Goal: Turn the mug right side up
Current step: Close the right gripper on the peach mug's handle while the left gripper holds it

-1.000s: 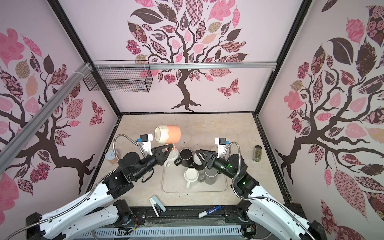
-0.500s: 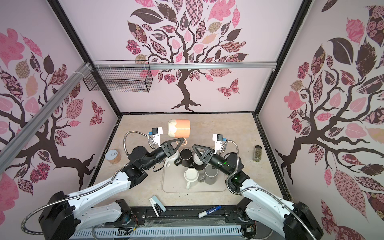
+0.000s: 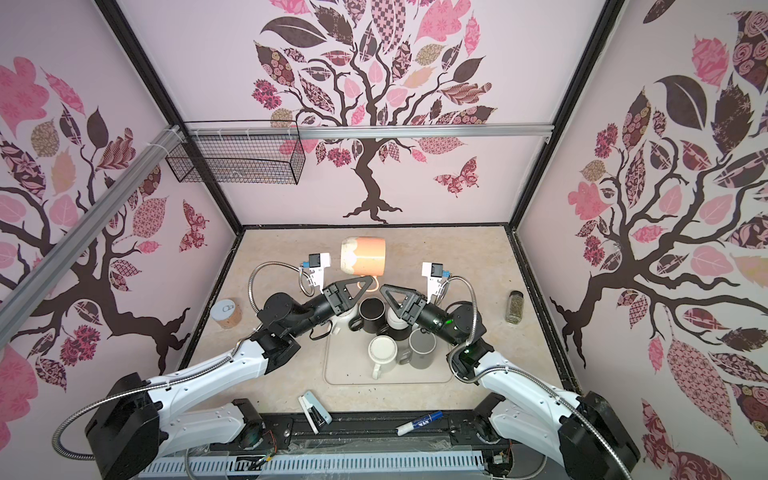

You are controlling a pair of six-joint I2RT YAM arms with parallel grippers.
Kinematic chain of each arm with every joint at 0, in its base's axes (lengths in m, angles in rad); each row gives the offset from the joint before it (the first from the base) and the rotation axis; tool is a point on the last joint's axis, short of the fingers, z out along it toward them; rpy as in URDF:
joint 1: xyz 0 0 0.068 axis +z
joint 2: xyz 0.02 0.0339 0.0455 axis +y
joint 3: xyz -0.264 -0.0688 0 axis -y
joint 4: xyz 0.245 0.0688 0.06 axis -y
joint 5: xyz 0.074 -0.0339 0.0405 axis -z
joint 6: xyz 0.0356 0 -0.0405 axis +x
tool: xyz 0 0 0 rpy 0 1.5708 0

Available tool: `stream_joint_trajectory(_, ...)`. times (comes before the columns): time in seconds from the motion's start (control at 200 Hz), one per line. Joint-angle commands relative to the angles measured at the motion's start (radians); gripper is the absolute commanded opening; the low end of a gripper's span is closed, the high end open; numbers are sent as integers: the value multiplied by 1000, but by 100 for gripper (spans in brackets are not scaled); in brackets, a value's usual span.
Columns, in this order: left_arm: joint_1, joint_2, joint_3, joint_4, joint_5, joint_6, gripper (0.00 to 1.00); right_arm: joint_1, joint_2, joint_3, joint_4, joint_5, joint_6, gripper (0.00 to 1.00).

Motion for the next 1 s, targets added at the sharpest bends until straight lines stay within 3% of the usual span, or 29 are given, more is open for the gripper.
stream_joint_trajectory(0.0,4,0,43,169,28,1,0,-1,12,63,51,-24,9,39)
stream_joint_trajectory(0.43,4,65,42,270,38,-50,0,-1,83,105,62,-40,26,35)
stream_joint_trajectory(0.53,4,82,40,298,41,-66,0,0,91,112,58,-32,22,27)
stream_joint_trajectory(0.64,3,89,31,307,40,-71,0,-1,101,117,64,-27,25,0)
stream_joint_trajectory(0.84,19,73,23,261,31,-64,0,-1,106,119,64,-24,19,0)
stream_joint_trajectory(0.92,32,50,14,233,24,-56,19,-2,98,117,54,-20,12,0)
stream_joint_trajectory(0.995,47,27,7,208,18,-51,28,-2,91,116,39,-20,-4,0)
